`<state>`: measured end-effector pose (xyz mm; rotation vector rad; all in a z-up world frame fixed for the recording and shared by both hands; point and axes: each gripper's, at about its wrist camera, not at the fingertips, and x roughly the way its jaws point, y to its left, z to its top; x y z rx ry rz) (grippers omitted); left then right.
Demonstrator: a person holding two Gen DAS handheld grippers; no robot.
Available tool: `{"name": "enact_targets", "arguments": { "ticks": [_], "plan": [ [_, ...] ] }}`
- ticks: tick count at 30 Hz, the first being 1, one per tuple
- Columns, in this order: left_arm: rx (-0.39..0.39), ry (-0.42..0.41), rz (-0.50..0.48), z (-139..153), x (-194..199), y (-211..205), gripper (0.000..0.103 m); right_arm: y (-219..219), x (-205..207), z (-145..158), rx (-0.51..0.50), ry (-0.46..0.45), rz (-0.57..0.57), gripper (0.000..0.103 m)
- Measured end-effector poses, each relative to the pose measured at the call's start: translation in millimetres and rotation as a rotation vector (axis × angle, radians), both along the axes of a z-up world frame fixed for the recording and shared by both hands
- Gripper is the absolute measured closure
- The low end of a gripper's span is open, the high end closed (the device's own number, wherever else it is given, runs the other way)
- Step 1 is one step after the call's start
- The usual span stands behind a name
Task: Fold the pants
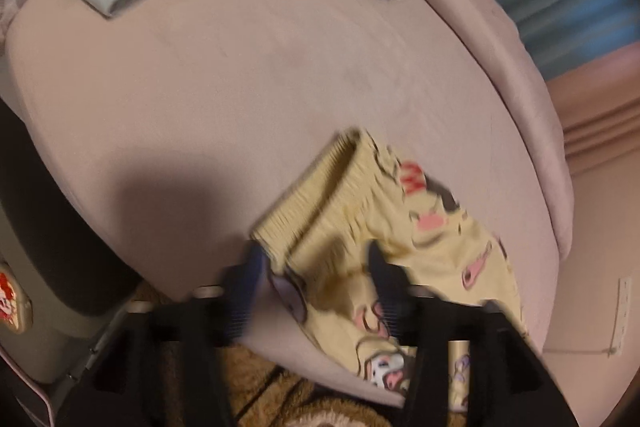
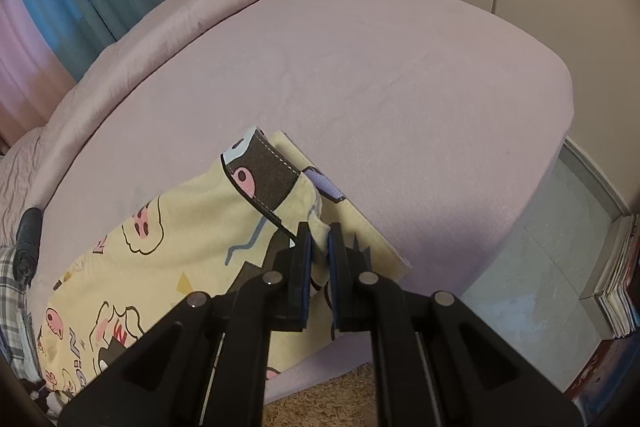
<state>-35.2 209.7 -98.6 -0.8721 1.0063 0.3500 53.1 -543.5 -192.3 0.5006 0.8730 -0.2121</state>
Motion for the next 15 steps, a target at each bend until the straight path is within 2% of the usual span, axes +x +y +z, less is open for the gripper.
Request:
{"name": "enact_targets", "arguments": {
  "ticks": [5,10,12,15],
  "plan": [
    [-0.008,0.0,-0.042,-7.9,11.0,-4.9,0.045,6.5,6.1,-0.2,-0.01,0.007,0.001,0.093],
    [0.027,-0.015,-0.087,-9.4,16.6,-16.9,0.046,8.5,8.2,-3.3,-0.019,0.03,0.004,0.093],
    [0.021,0.005,-0.097,-13.4,19.5,-19.4,0.051,7.8,7.4,-3.8,-0.017,0.03,0.004,0.093],
    [0.028,0.02,-0.115,-19.5,20.6,-24.3,0.074,7.8,9.8,-3.6,-0.023,0.032,0.008,0.093]
  ]
}}
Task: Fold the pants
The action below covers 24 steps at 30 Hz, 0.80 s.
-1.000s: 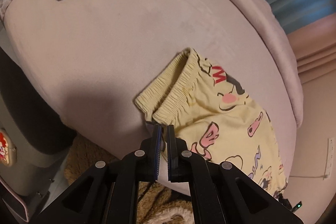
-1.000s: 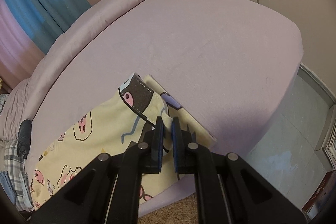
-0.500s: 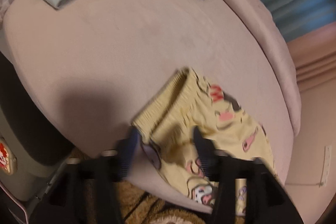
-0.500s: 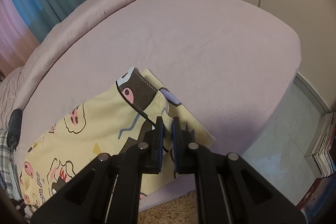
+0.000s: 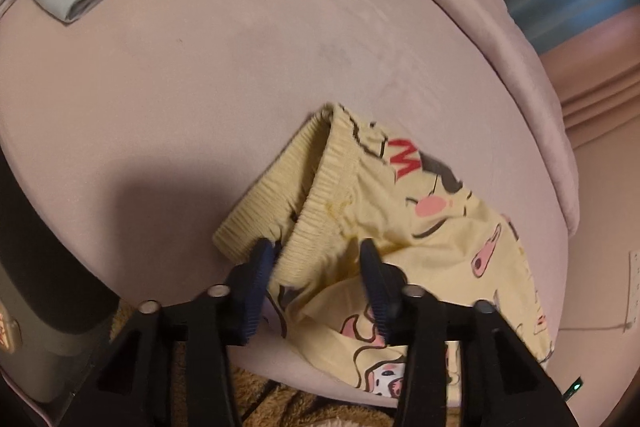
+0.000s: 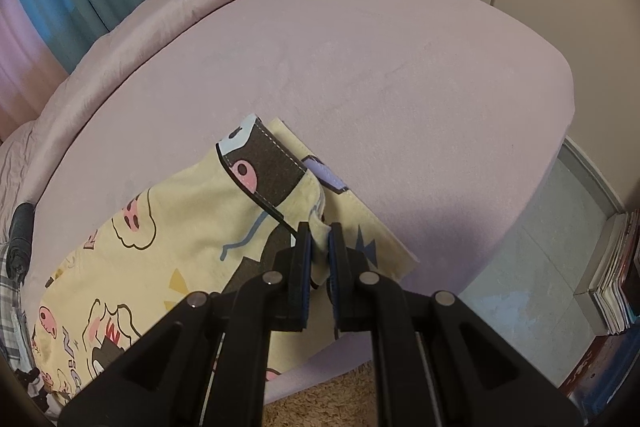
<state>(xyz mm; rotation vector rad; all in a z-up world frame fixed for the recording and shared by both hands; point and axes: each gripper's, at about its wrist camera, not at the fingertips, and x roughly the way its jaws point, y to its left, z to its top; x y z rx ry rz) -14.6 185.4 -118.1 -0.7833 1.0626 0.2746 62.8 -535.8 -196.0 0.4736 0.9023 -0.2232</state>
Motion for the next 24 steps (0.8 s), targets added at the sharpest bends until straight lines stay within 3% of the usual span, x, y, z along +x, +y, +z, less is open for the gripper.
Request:
{"name": "enact_targets", "arguments": {
  "ticks": [3,5,7,10,13,16,20,24],
  "plan": [
    [0.083,0.018,-0.013,-9.9,1.9,-15.1,0.081,0.2,4.7,-2.1,-0.002,0.008,0.001,0.093],
    [0.103,-0.003,-0.015,0.6,-2.1,-15.0,0.082,-0.4,8.1,-6.9,-0.012,0.018,-0.012,0.094],
    [0.076,-0.053,0.008,14.9,-8.1,-6.0,0.082,-0.9,7.7,-5.3,-0.019,0.008,-0.022,0.094],
    [0.139,-0.121,0.025,54.3,-18.0,7.3,0.082,-4.8,2.2,10.2,-0.01,-0.045,-0.025,0.094],
    [0.147,-0.162,-0.003,78.1,-20.5,11.5,0.082,-11.2,-4.3,27.3,0.028,-0.11,-0.016,0.094],
    [0.197,-0.118,-0.006,75.6,-17.4,8.3,0.082,-12.4,-8.2,32.1,0.017,-0.121,-0.009,0.094],
    [0.104,-0.08,0.026,60.2,-14.2,18.6,0.082,-20.8,-15.6,25.0,0.062,-0.114,-0.028,0.094],
    [0.145,-0.034,-0.005,55.3,-9.3,15.1,0.082,-25.3,-18.5,25.0,0.074,-0.111,-0.019,0.094]
  ]
}}
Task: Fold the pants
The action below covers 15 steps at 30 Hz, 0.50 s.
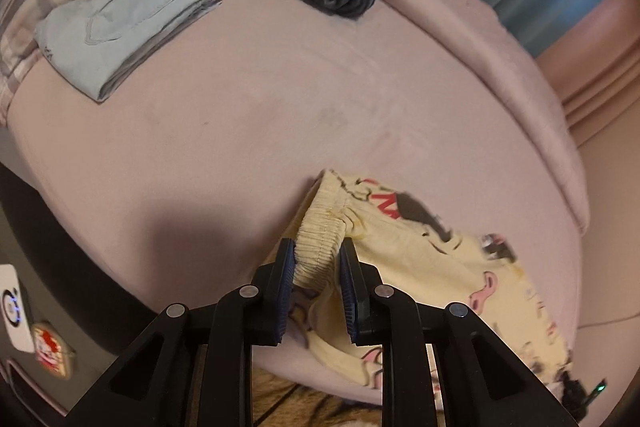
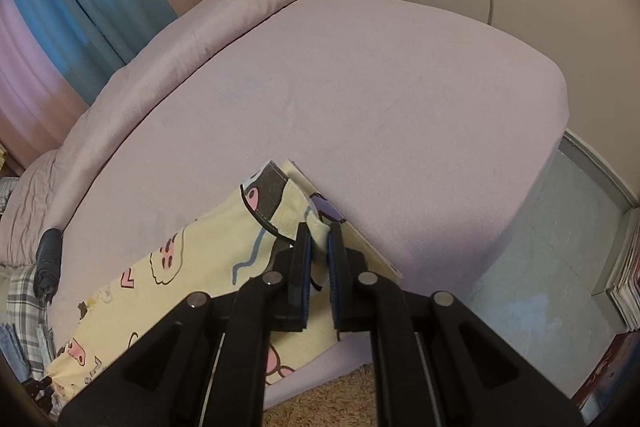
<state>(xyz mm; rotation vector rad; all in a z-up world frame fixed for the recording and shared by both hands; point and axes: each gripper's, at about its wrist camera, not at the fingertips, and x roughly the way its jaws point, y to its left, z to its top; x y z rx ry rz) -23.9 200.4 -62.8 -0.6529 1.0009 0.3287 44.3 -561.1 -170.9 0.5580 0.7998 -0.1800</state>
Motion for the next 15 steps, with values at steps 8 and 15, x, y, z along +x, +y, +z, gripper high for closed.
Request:
{"name": "enact_targets", "arguments": {
  "ticks": [8,15],
  "plan": [
    [-0.002,0.078,0.008,-13.9,2.3,6.8,0.082,-1.0,-12.3,14.5,0.022,-0.043,0.008,0.094],
    [0.068,0.177,-0.001,-36.5,6.0,-3.6,0.082,0.0,-3.6,-33.7,-0.01,0.139,-0.007,0.093]
  ]
}}
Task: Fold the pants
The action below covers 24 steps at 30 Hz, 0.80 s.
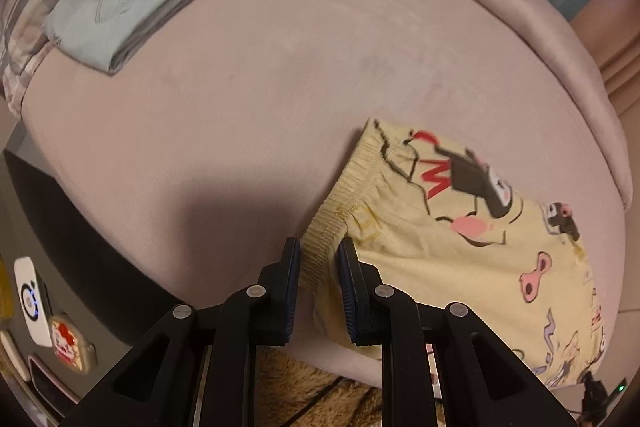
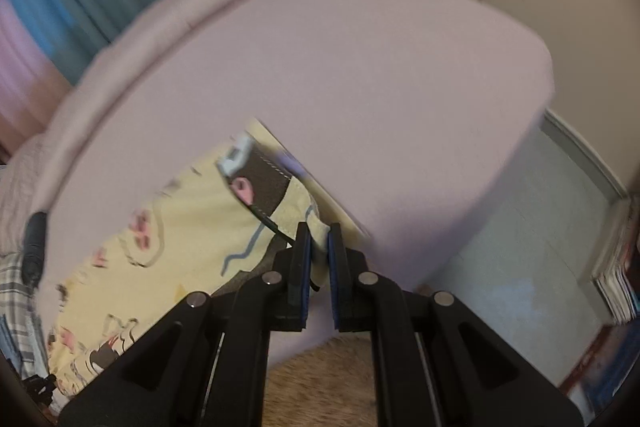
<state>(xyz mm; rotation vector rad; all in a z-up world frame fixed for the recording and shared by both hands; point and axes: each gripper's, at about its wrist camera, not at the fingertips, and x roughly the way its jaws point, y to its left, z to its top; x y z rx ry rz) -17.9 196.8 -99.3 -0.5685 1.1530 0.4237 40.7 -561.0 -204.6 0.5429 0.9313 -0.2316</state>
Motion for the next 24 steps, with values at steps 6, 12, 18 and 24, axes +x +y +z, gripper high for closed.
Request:
{"name": "enact_targets", "arguments": {
  "ticks": [6,12,18,24],
  "plan": [
    [0.025,0.027,0.001,-0.5,2.5,1.2,0.079,-8.7,4.2,-13.3,-0.004,0.049,-0.034,0.074],
    [0.004,0.023,0.01,32.3,-0.2,-4.5,0.078,-12.8,3.1,17.6,-0.07,0.058,-0.019,0.055],
    [0.105,-0.16,-0.021,75.4,5.9,-39.5,0.05,-21.4,39.5,50.8,-0.03,-0.046,0.051,0.048],
    [0.013,-0.2,-0.141,43.8,39.4,-80.5,0.05,4.0,107.6,36.2,-0.038,0.0,0.185,0.05]
  ]
}}
